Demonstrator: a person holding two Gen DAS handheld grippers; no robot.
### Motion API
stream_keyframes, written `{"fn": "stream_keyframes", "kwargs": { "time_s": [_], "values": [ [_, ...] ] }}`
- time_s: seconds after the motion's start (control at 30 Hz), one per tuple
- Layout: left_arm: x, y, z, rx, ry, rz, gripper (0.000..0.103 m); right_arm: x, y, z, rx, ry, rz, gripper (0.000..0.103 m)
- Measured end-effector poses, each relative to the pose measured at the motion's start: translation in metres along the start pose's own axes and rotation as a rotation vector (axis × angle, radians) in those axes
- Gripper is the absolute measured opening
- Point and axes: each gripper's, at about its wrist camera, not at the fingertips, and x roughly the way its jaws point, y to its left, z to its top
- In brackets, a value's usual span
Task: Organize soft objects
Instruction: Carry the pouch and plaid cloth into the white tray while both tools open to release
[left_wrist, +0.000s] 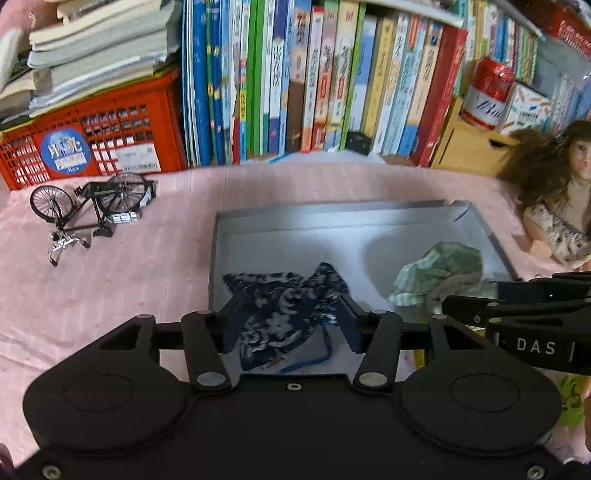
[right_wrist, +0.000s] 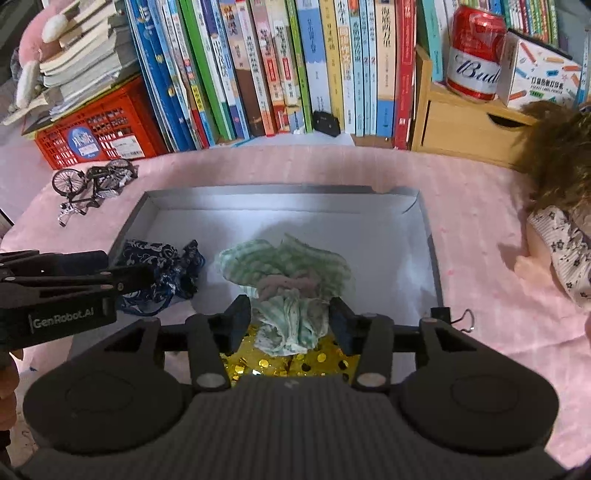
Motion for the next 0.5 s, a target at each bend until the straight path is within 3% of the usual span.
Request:
{"fn": "stream_keyframes", "kwargs": {
  "time_s": [0.5],
  "values": [
    [-0.081, -0.022, -0.030, 0.094, -0.172, -0.069, 0.058, -0.084, 0.005, -0.023, -0.070, -0.197, 0.038, 0.070]
  ]
}}
